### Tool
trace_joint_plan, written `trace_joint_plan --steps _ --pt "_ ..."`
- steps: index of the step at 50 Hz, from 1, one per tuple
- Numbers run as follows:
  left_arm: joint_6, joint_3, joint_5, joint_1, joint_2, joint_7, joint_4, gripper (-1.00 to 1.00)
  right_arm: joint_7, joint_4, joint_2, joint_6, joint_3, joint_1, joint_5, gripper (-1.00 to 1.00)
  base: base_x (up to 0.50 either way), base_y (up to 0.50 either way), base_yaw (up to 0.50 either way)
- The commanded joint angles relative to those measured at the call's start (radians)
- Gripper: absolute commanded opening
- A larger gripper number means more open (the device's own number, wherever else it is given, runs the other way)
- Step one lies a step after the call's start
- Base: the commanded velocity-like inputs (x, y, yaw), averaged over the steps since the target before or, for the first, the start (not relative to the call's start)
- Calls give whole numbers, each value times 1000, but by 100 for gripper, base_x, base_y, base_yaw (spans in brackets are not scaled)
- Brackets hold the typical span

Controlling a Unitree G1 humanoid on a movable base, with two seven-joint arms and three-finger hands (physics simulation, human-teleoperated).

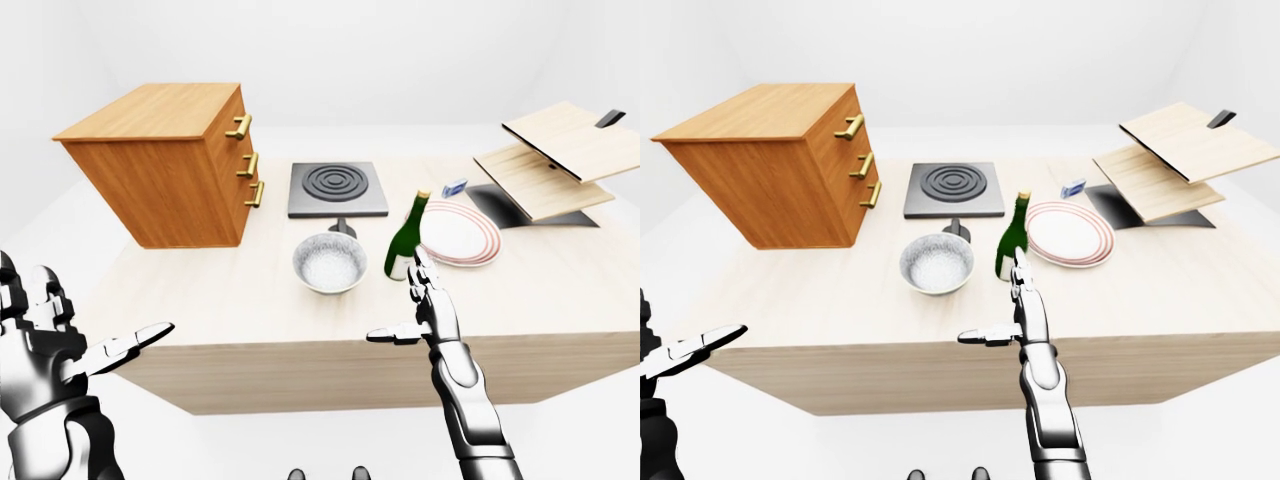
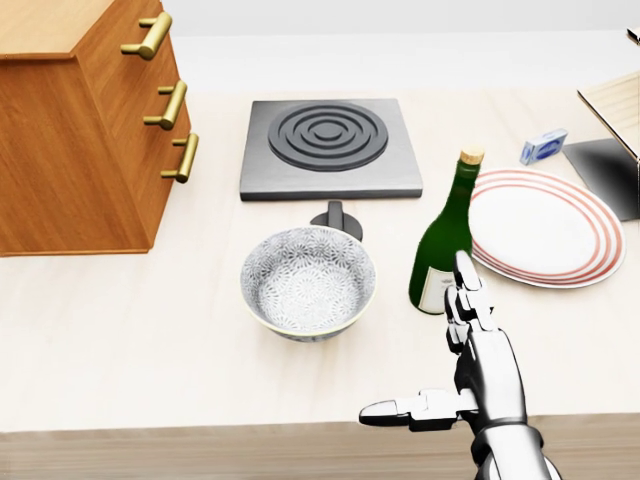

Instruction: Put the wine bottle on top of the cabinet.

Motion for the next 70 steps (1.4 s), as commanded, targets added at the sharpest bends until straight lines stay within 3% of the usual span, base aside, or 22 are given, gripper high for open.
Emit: trace_joint_plan --steps 1,13,17,31,41,47,63,70 --pt "0 12 0 5 -3 -3 -1 100 -1 2 1 -4 0 4 1 100 -9 50 0" --pt "0 -19 26 0 -1 7 3 100 -2 12 0 -4 0 -1 -2 100 -9 50 0" --pt "0 -5 10 3 -4 6 14 100 0 -7 1 8 -3 2 7 100 -3 50 0" --pt "0 -6 19 6 -5 3 19 100 0 2 1 -1 -4 3 12 100 0 48 0" --pt "0 -8 10 2 -1 11 15 100 -18 7 2 21 -11 -6 29 100 1 3 0" --pt "0 -7 17 6 -5 6 15 100 -2 3 3 -7 -12 6 49 100 6 0 0" --pt "0 -14 19 6 -6 6 7 100 -18 13 1 10 -11 -7 32 100 49 0 0" --pt "0 -7 12 8 -6 3 13 100 -21 11 -3 10 -1 -6 8 100 0 0 0"
